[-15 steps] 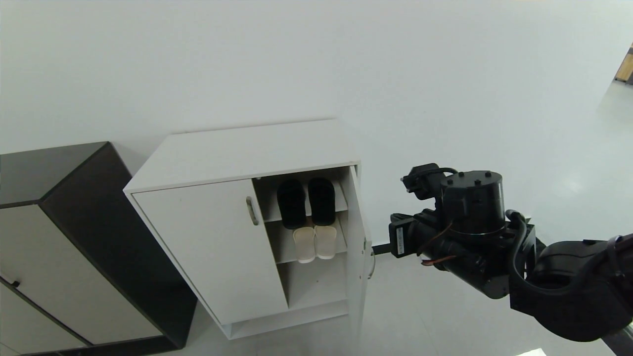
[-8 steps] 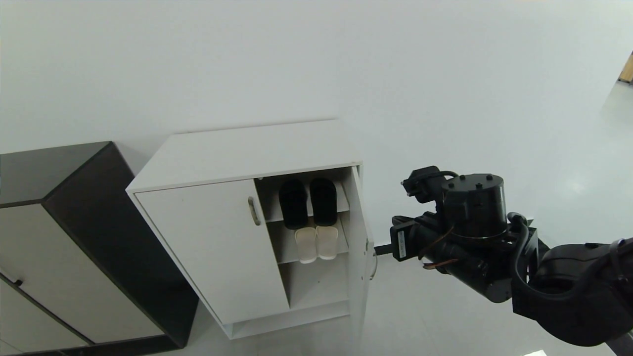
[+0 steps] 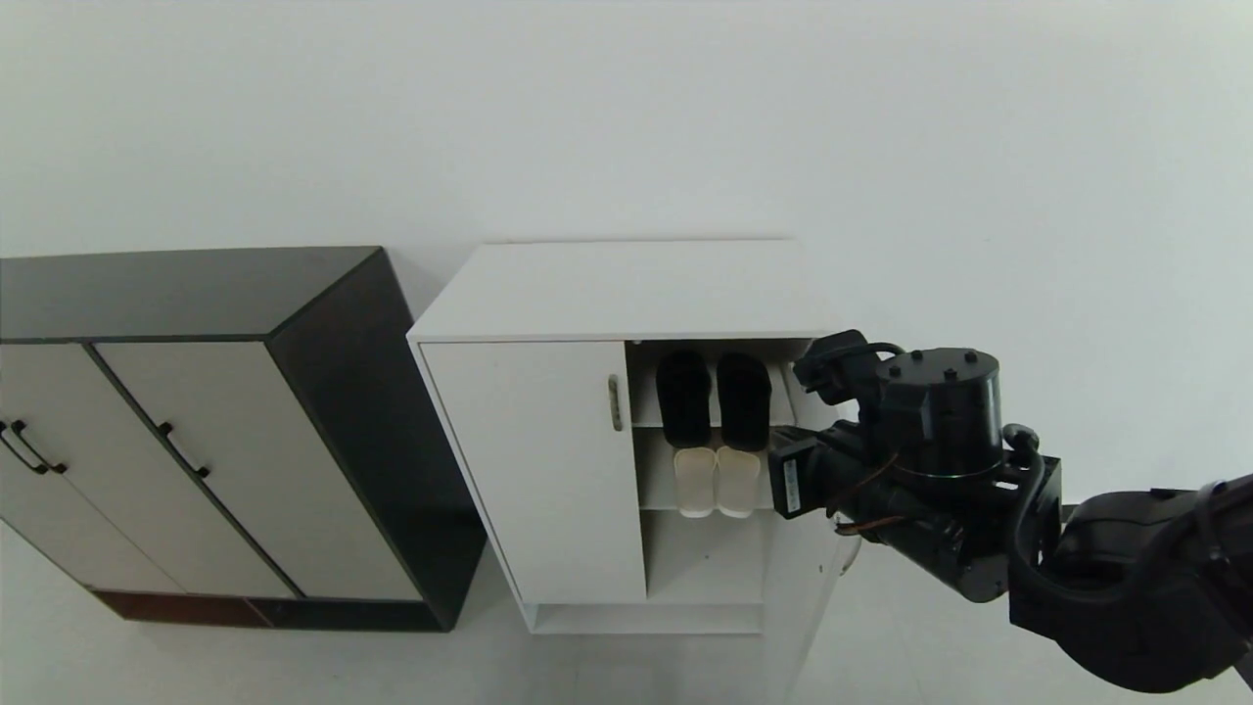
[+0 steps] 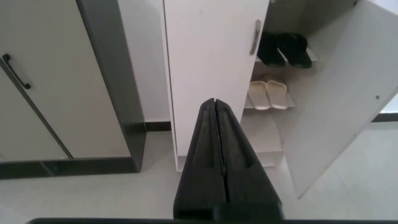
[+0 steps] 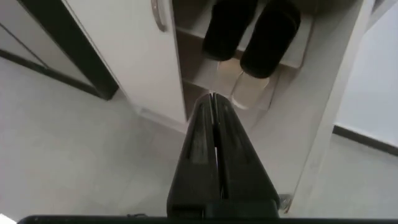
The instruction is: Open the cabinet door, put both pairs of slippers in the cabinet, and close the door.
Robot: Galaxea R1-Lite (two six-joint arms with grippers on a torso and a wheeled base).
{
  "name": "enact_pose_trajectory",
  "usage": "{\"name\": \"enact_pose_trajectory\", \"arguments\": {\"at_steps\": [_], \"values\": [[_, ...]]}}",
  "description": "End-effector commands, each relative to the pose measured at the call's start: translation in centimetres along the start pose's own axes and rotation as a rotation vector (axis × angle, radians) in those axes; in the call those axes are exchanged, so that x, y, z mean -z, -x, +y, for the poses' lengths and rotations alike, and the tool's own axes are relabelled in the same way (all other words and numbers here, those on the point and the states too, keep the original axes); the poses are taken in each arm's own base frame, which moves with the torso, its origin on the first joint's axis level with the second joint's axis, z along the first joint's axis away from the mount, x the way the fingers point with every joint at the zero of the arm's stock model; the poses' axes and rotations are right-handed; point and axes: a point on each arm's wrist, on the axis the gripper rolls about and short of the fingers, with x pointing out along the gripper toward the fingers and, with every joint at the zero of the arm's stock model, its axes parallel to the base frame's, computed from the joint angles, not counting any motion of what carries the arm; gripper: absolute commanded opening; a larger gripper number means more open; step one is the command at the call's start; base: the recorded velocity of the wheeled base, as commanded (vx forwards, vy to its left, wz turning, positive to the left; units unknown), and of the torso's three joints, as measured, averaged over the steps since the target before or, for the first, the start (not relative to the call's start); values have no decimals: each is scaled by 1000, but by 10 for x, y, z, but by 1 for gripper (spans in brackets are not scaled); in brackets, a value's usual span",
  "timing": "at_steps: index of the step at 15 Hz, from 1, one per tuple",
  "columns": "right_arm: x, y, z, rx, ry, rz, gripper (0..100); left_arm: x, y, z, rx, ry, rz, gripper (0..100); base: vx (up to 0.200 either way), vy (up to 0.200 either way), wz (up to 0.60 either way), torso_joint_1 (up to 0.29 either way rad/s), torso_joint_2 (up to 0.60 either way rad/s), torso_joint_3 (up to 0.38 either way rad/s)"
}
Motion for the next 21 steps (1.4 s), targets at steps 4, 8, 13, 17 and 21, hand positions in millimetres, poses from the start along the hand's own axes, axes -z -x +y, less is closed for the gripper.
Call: {"name": "enact_pose_trajectory", "arguments": {"at_steps": [4, 8, 13, 17, 21], "values": [[2, -20, -25, 273, 68, 15, 0, 0, 0, 0, 1, 0, 1, 0, 0, 0, 0, 0, 0, 0], [8, -30, -40, 339, 97, 47, 0, 0, 0, 0, 1, 0, 1, 0, 0, 0, 0, 0, 0, 0], [8, -44, -60, 424, 86, 56, 0, 0, 0, 0, 1, 0, 1, 0, 0, 0, 0, 0, 0, 0], [22, -58, -68, 464, 102, 102, 0, 0, 0, 0, 1, 0, 1, 0, 0, 0, 0, 0, 0, 0], [22, -52, -53, 327, 84, 92, 0, 0, 0, 0, 1, 0, 1, 0, 0, 0, 0, 0, 0, 0]]}}
